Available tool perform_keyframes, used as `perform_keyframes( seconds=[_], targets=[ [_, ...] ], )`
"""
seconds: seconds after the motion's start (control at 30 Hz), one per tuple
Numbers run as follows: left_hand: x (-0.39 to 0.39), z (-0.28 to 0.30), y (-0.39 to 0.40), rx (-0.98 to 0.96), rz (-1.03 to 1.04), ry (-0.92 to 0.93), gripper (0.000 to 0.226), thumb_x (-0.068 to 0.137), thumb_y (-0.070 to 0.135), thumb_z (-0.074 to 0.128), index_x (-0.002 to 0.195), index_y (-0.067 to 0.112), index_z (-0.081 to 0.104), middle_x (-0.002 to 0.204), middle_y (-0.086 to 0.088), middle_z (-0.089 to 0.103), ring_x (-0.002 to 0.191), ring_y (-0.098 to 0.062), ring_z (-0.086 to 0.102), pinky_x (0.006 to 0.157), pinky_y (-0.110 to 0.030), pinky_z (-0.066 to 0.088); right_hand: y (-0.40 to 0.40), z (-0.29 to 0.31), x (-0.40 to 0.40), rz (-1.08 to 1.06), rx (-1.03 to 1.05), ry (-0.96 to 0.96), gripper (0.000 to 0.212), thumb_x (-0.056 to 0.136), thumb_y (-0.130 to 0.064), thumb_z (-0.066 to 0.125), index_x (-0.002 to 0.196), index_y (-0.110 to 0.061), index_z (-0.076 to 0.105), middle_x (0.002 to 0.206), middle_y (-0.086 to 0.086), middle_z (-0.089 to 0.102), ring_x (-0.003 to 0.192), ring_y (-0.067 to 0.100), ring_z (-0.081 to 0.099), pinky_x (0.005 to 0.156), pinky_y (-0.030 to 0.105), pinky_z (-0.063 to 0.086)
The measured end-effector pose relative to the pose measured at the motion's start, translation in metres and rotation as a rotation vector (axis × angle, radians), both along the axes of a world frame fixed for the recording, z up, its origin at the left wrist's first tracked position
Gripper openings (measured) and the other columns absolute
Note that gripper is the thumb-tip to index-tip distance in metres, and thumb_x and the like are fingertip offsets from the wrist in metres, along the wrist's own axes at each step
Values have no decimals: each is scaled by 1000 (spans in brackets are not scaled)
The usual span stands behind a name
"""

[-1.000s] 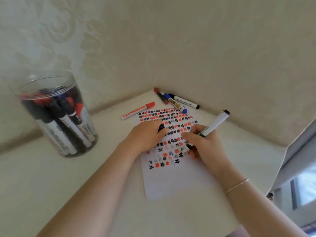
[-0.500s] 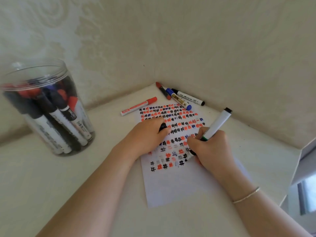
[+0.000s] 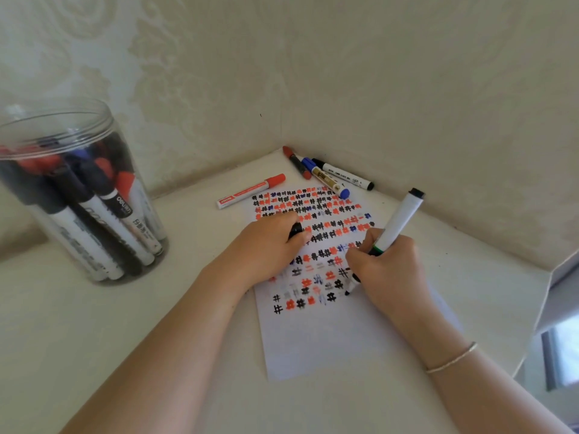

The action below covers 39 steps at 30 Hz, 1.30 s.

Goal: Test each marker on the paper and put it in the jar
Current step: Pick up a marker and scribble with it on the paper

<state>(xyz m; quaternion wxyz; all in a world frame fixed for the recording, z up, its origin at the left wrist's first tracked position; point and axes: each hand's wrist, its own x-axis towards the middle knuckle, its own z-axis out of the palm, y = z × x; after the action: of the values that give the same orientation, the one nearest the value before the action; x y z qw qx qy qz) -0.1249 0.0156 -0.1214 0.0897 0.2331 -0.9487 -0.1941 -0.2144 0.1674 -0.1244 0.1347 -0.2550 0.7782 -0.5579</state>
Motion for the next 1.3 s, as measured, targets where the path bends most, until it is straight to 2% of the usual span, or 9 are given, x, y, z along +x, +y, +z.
perform_keyframes(
  seconds=[0.17, 0.33, 0.6, 0.77, 0.87, 1.0, 1.13, 1.2, 1.3],
  targets=[
    [0, 1, 0, -6, 5, -11, 30, 100, 41, 39, 75, 24, 41, 70, 5, 48, 57, -7, 39, 52, -23, 27, 1, 4, 3, 24, -24, -83, 23, 79, -2, 63, 65, -5, 46, 52, 5, 40, 33, 9, 35, 36, 17, 35],
    [0, 1, 1, 3, 6, -12, 30, 100, 41, 39, 75, 24, 41, 70, 6, 47, 57, -7, 38, 52, -22, 26, 0, 2, 1, 23, 28, -16, 29, 77, -2, 63, 60, -10, 41, 51, 0, 38, 47, 14, 35, 45, 23, 35],
    [-1, 0, -1, -4, 4, 1, 28, 100, 40, 39, 80, 21, 46, 73, 4, 50, 60, -9, 42, 54, -24, 30, 0, 3, 2, -1, -14, -21, 26, 80, -2, 61, 64, -8, 42, 51, -1, 36, 38, 6, 30, 41, 20, 32],
    [0, 1, 0, 17, 3, -6, 29, 100, 39, 39, 78, 21, 45, 72, 3, 49, 60, -10, 41, 54, -24, 30, -1, -1, 0, 0, -3, 6, 29, 81, -3, 62, 62, -9, 41, 55, 1, 37, 51, 16, 36, 50, 29, 39],
    [0, 2, 0, 13, 3, -15, 30, 100, 40, 39, 74, 24, 41, 70, 5, 48, 57, -8, 40, 52, -23, 29, 1, 2, -5, -20, -183, -115, 26, 82, -8, 68, 64, -2, 49, 50, 6, 46, 42, 16, 41, 41, 23, 41],
    [4, 2, -3, 66, -25, 38, 30, 98, 41, 45, 77, 20, 50, 70, 2, 56, 57, -9, 45, 53, -23, 33, 3, 6, -11, -33, -417, -308, 32, 83, -24, 73, 65, -8, 51, 45, 4, 51, 33, 15, 43, 37, 24, 41],
    [5, 9, 0, 248, -89, 156, 19, 91, 41, 58, 89, 23, 67, 79, 8, 65, 62, 0, 53, 55, -15, 37, 2, 10, -12, 58, -552, -478, 17, 81, -15, 71, 69, -10, 61, 65, 6, 63, 50, 15, 59, 51, 25, 53],
    [5, 13, 4, 346, -114, 193, 11, 88, 38, 64, 93, 30, 70, 85, 15, 67, 72, 4, 58, 62, -10, 43, 1, 13, -13, 91, -633, -565, 17, 87, -15, 63, 74, -4, 63, 71, 9, 65, 58, 19, 63, 59, 28, 56],
    [3, 15, 7, 414, -137, 163, 14, 85, 33, 69, 99, 33, 71, 93, 22, 66, 86, 6, 60, 83, -14, 47, -1, 18, -12, 103, -686, -541, 25, 92, -10, 54, 68, -2, 54, 64, 9, 59, 43, 21, 53, 45, 28, 49]
  ],
)
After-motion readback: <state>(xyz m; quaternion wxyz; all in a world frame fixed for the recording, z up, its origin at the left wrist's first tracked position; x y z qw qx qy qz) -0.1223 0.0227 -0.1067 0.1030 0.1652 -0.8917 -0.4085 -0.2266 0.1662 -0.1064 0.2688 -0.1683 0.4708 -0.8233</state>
